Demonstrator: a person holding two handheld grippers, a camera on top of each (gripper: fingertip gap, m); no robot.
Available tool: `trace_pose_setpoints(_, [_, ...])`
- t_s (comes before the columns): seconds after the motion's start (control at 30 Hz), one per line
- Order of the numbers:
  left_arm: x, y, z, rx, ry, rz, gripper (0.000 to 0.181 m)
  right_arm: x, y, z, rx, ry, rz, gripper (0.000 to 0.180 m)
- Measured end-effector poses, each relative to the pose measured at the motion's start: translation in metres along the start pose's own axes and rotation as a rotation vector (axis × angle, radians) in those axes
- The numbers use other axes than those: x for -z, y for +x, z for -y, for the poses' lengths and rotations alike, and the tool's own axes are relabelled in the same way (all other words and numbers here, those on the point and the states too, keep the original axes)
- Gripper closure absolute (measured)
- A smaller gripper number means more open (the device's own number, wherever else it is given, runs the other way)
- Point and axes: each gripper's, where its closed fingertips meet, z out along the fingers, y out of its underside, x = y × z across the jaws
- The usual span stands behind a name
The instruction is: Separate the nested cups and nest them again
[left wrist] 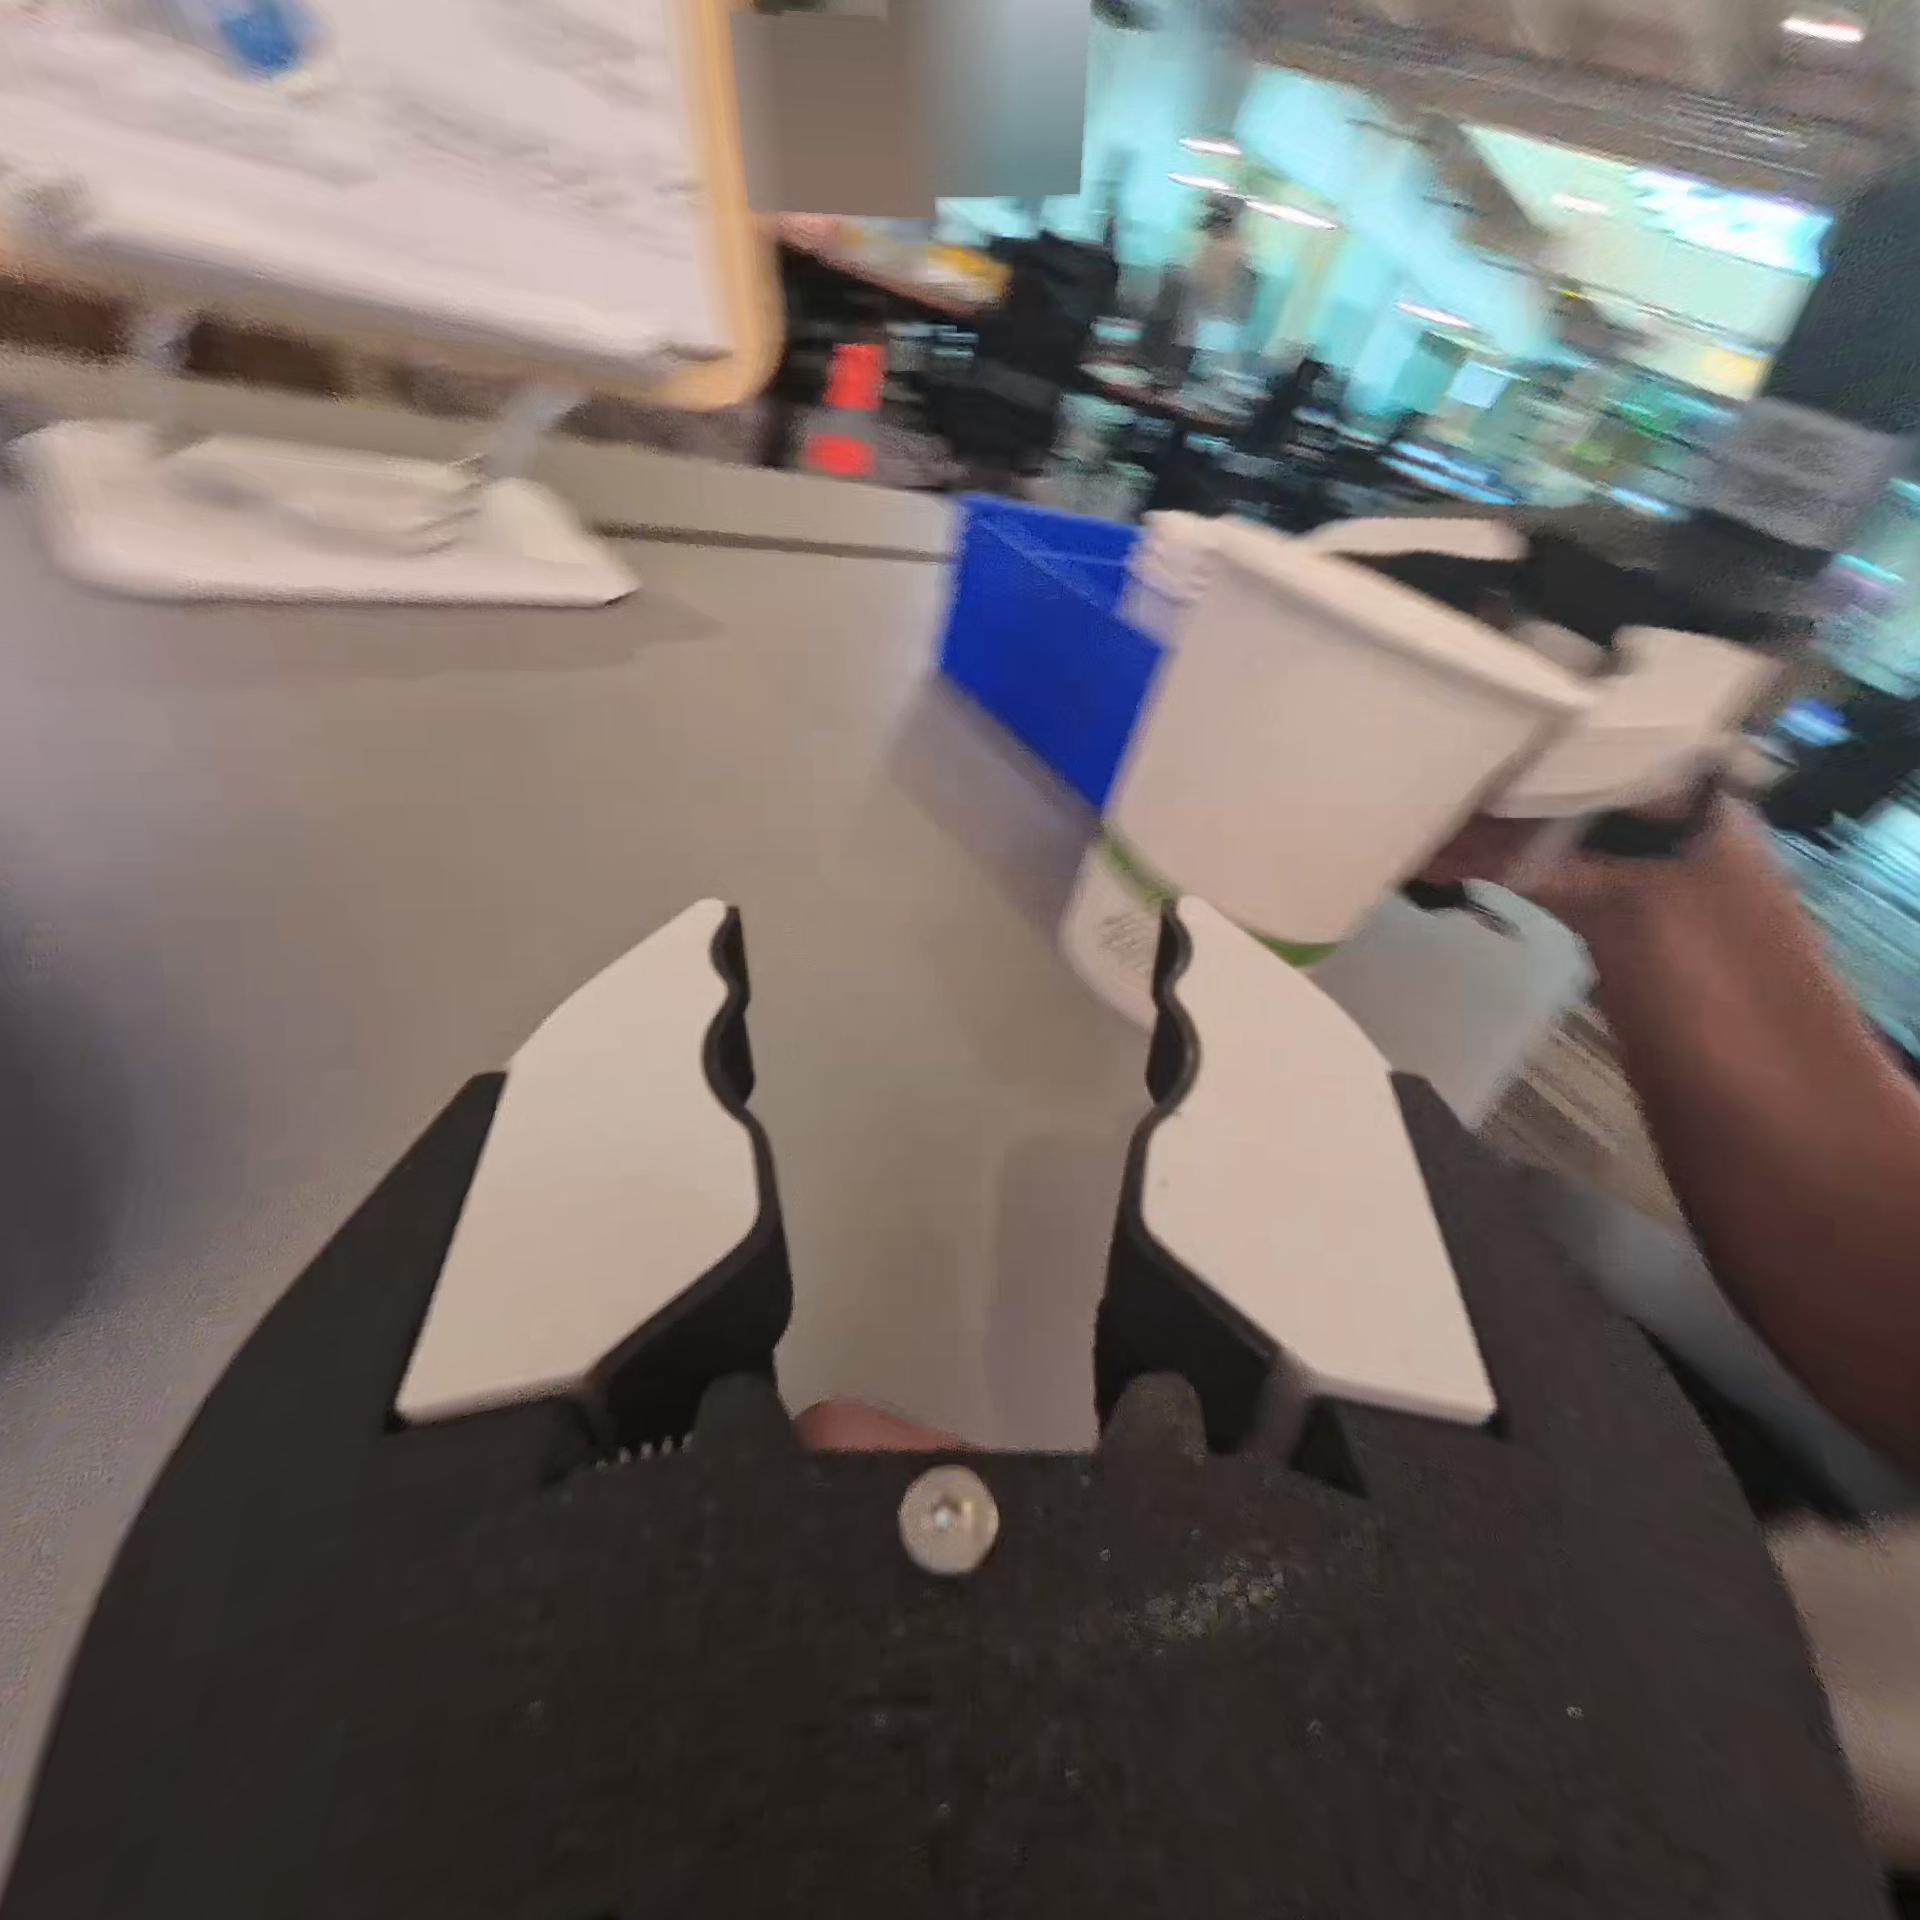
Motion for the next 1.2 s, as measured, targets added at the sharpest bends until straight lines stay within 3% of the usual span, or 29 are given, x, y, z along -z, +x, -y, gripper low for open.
trace_pose_setpoints(0.07, [0.007, -0.026, -0.023, 0.088, -0.022, 0.212, 0.106, 0.001, 0.005, -0.001, -0.040, 0.035, -0.045, 0.092])
trace_pose_setpoints(0.13, [0.007, -0.030, -0.033, 0.095, -0.027, 0.260, 0.104, 0.005, 0.014, 0.003, -0.087, 0.072, -0.129, 0.092])
trace_pose_setpoints(0.2, [0.006, -0.030, -0.034, 0.029, -0.029, 0.302, 0.102, 0.025, 0.044, 0.010, -0.107, 0.088, -0.336, 0.092])
trace_pose_setpoints(0.33, [-0.002, -0.015, -0.033, -0.062, -0.034, 0.263, 0.104, 0.132, 0.131, 0.033, -0.144, 0.130, -0.889, 0.092])
trace_pose_setpoints(0.4, [-0.005, -0.011, -0.039, -0.087, -0.051, 0.243, 0.105, 0.183, 0.167, 0.038, -0.195, 0.178, -1.042, 0.092])
trace_pose_setpoints(0.5, [-0.008, -0.009, -0.050, -0.084, -0.093, 0.218, 0.106, 0.230, 0.214, 0.017, -0.204, 0.101, -1.208, 0.091])
trace_pose_setpoints(0.73, [-0.006, -0.014, -0.053, -0.053, -0.114, 0.191, 0.108, 0.223, 0.239, -0.049, -0.347, -0.071, -1.134, 0.089])
trace_pose_setpoints(1.0, [-0.012, 0.007, -0.059, 0.017, -0.134, 0.020, 0.111, 0.213, 0.229, -0.077, -0.412, -0.204, -0.938, 0.089])
trace_pose_setpoints(1.2, [-0.014, 0.011, -0.064, -0.011, -0.155, 0.002, 0.110, 0.213, 0.226, -0.092, -0.417, -0.305, -0.887, 0.089])
